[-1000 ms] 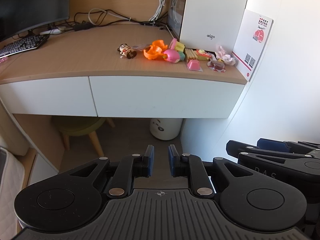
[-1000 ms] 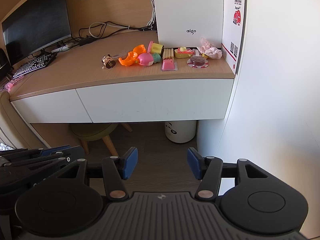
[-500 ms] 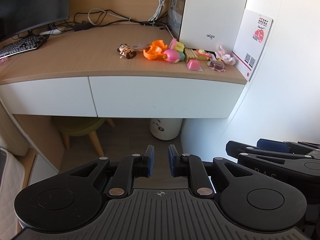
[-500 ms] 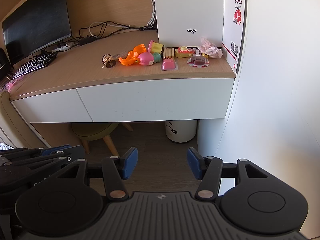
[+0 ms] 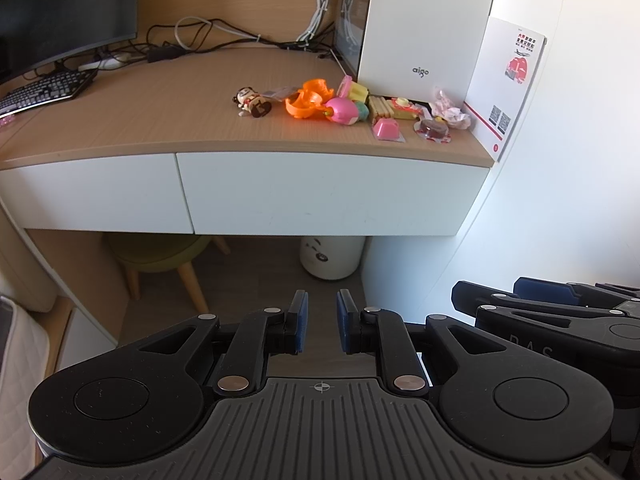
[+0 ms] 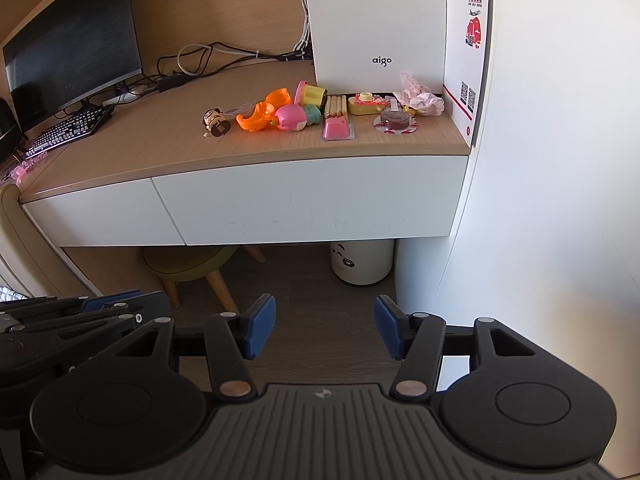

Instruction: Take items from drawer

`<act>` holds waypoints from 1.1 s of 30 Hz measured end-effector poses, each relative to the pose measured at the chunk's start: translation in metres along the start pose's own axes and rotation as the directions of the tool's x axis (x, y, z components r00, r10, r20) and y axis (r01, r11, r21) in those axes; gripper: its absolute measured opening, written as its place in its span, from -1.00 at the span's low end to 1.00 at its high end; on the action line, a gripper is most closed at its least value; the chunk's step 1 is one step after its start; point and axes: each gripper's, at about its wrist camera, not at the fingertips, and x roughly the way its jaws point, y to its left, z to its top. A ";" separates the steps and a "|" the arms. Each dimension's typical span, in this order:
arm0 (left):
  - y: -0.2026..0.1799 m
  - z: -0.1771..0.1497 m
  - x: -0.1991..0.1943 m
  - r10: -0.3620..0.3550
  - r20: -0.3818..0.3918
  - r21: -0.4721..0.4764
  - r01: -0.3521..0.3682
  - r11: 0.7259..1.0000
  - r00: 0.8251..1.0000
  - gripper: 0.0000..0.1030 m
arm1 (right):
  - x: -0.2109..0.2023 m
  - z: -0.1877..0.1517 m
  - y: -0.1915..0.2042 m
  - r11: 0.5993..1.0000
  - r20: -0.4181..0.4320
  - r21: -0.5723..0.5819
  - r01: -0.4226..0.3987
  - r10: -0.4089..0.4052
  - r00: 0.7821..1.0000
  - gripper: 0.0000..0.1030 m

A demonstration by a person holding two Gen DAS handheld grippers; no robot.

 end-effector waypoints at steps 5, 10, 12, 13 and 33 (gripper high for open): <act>-0.001 -0.001 0.001 0.001 -0.002 0.001 -0.001 1.000 1.000 -0.66 | 0.000 0.000 0.000 1.000 0.000 0.002 0.000 0.000 1.000 0.07; -0.002 -0.003 0.003 0.005 -0.004 0.002 -0.005 1.000 1.000 -0.66 | 0.000 0.000 -0.001 1.000 -0.002 0.003 -0.001 0.001 1.000 0.07; -0.002 -0.003 0.004 0.004 -0.004 0.004 -0.004 1.000 1.000 -0.66 | 0.000 -0.001 -0.001 1.000 -0.002 0.004 -0.001 0.001 1.000 0.07; -0.002 -0.003 0.004 0.005 -0.005 0.004 -0.005 1.000 1.000 -0.66 | 0.000 -0.001 -0.001 1.000 -0.002 0.004 -0.001 0.001 1.000 0.07; 0.011 0.008 0.010 0.046 0.037 0.021 -0.047 0.999 0.998 -0.72 | 0.007 0.003 -0.004 1.000 -0.022 0.017 0.011 -0.010 1.000 0.07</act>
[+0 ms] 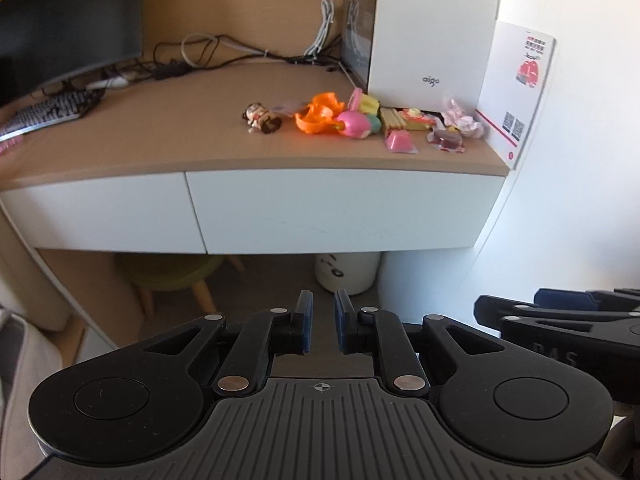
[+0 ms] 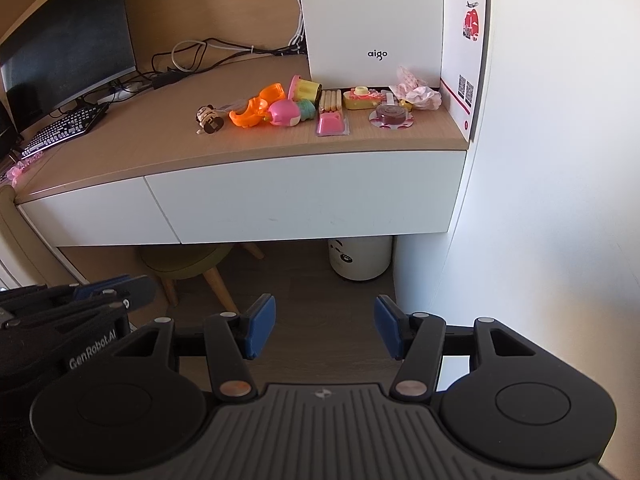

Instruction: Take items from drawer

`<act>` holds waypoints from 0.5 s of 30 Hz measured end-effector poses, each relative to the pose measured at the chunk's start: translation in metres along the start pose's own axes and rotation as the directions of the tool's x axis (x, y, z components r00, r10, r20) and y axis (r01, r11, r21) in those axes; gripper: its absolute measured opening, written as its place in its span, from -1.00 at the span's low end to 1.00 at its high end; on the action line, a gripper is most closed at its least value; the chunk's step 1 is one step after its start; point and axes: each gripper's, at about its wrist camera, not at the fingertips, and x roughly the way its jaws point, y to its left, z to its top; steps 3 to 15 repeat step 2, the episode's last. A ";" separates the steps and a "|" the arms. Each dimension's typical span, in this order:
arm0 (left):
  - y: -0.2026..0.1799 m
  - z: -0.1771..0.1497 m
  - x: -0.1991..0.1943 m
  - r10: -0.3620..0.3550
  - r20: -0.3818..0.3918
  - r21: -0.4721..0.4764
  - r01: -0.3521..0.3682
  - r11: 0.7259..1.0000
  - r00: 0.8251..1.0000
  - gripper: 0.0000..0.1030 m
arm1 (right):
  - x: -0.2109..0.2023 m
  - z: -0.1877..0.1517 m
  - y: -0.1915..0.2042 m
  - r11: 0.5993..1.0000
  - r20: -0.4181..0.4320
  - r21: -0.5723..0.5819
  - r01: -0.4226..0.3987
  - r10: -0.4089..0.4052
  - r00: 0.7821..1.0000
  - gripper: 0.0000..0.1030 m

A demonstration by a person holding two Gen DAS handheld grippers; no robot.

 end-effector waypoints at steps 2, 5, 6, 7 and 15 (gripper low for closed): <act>0.009 0.001 0.008 0.020 -0.004 -0.006 -0.020 1.000 1.000 -0.72 | 0.003 0.002 -0.001 1.000 -0.009 0.008 -0.004 0.004 1.000 0.07; 0.009 0.001 0.008 0.020 -0.004 -0.006 -0.020 1.000 1.000 -0.72 | 0.003 0.002 -0.001 1.000 -0.009 0.008 -0.004 0.004 1.000 0.07; 0.009 0.001 0.008 0.020 -0.004 -0.006 -0.020 1.000 1.000 -0.72 | 0.003 0.002 -0.001 1.000 -0.009 0.008 -0.004 0.004 1.000 0.07; 0.009 0.001 0.008 0.020 -0.004 -0.006 -0.020 1.000 1.000 -0.72 | 0.003 0.002 -0.001 1.000 -0.009 0.008 -0.004 0.004 1.000 0.07; 0.009 0.001 0.008 0.020 -0.004 -0.006 -0.020 1.000 1.000 -0.72 | 0.003 0.002 -0.001 1.000 -0.009 0.008 -0.004 0.004 1.000 0.07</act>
